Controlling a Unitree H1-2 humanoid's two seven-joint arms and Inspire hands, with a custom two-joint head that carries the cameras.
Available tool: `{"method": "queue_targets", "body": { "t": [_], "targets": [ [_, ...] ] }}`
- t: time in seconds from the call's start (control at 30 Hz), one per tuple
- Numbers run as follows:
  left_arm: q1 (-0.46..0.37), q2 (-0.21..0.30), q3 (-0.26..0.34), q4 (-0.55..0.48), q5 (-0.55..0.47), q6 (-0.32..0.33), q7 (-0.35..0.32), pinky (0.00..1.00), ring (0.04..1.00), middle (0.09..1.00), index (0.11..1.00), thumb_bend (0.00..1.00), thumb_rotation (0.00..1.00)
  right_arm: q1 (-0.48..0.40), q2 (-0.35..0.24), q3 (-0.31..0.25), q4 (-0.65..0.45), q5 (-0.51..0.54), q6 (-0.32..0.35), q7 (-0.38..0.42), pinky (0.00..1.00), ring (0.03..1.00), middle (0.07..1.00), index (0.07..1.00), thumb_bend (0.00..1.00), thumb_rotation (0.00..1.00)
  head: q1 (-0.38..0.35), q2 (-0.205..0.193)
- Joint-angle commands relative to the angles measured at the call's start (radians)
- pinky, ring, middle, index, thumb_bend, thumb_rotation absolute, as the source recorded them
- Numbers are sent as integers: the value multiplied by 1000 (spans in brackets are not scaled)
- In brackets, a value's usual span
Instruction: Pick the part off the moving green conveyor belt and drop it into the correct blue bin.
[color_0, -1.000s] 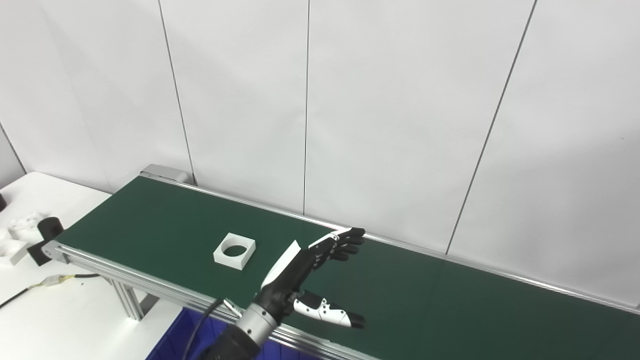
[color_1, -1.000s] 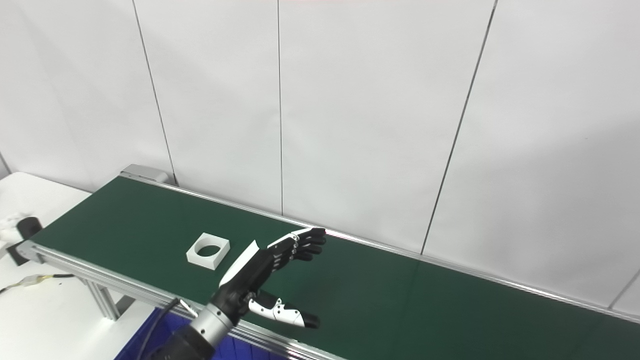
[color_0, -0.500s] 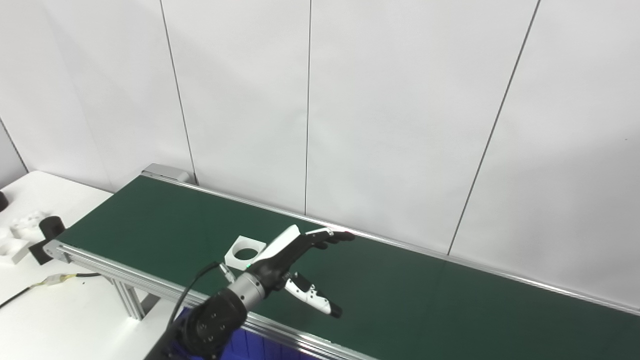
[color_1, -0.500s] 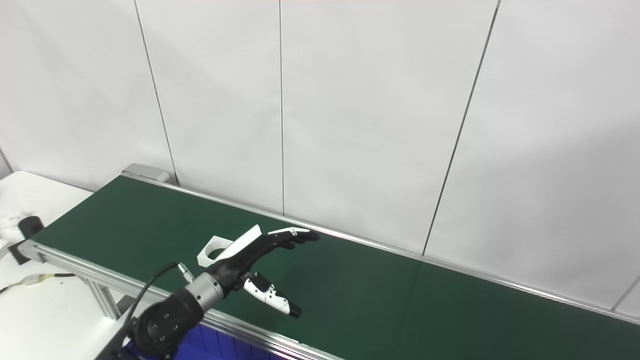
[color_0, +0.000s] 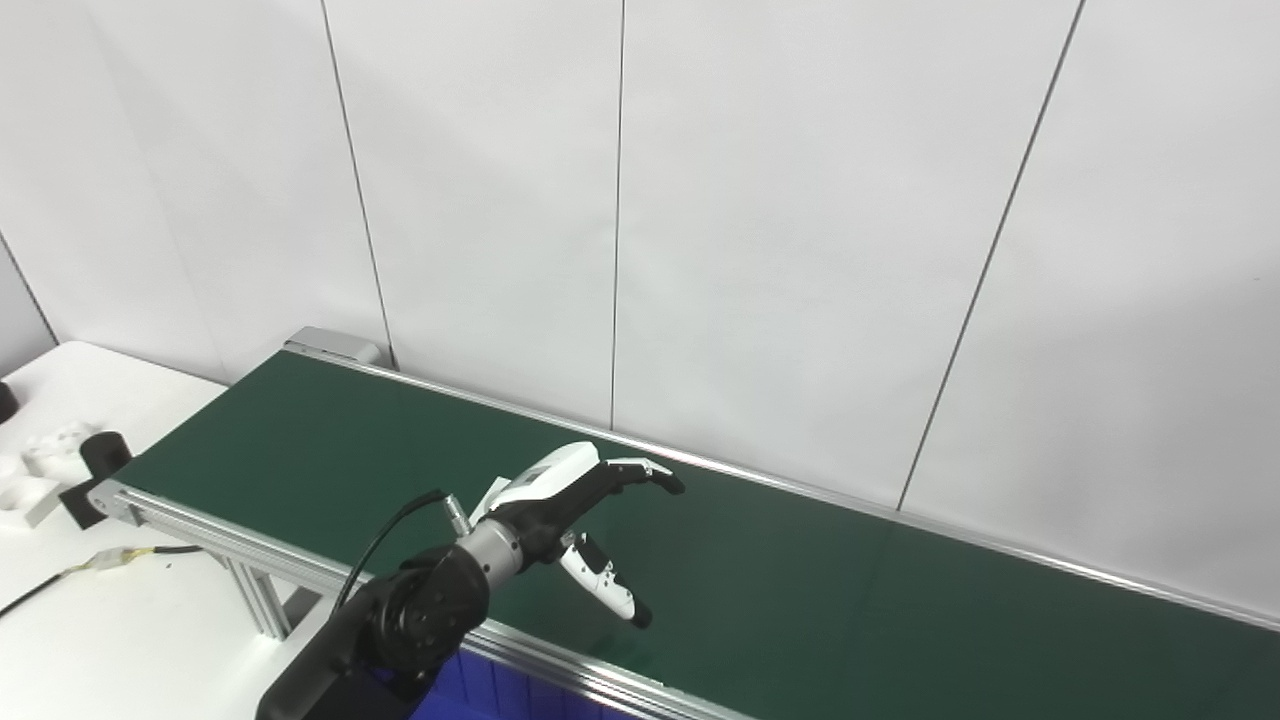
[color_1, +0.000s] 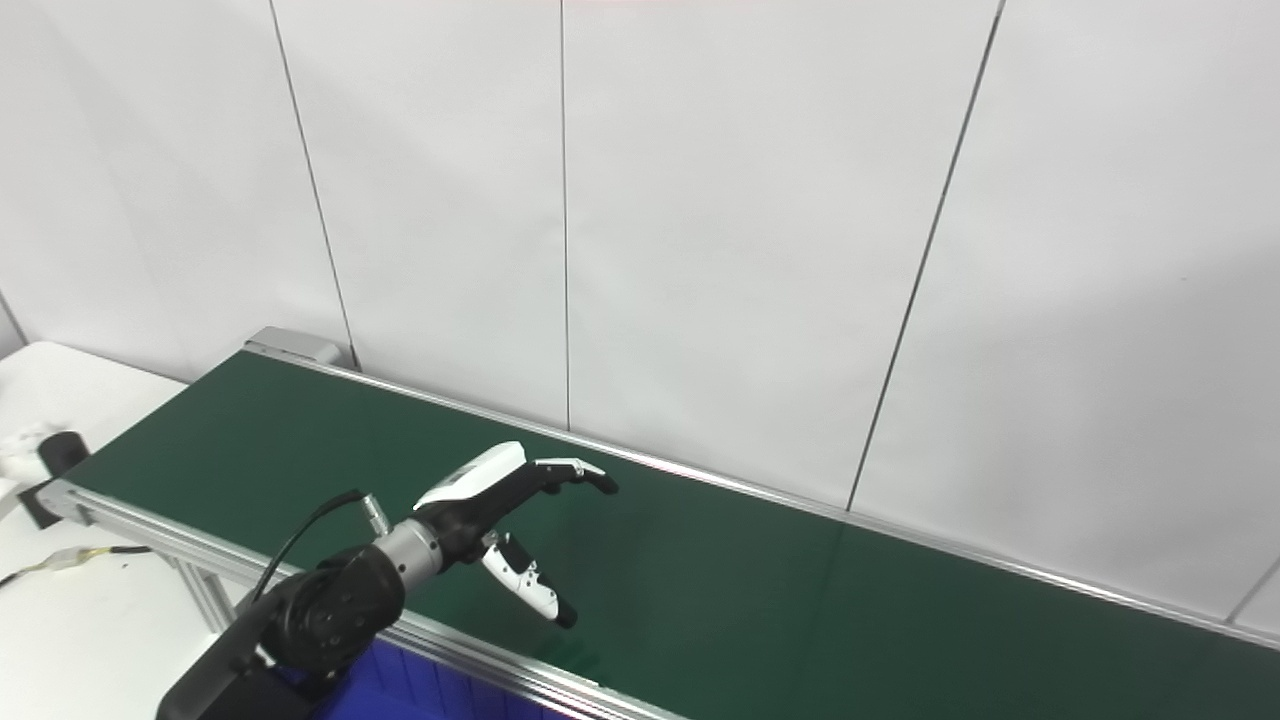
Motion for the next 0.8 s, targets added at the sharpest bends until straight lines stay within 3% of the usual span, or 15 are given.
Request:
{"method": "queue_targets", "body": {
  "t": [0.0,0.77],
  "targets": [
    [-52,36,3,3,21,-6,8,874,889,868,802,910,0,-10,9,2,-18,-4,-60,-12,701,792,823,908,624,787,0,1],
    [-161,86,-73,264,168,-86,60,869,871,874,821,914,0,-9,13,16,-19,-7,-60,-30,696,790,826,913,636,790,-11,-4]
  ]
}}
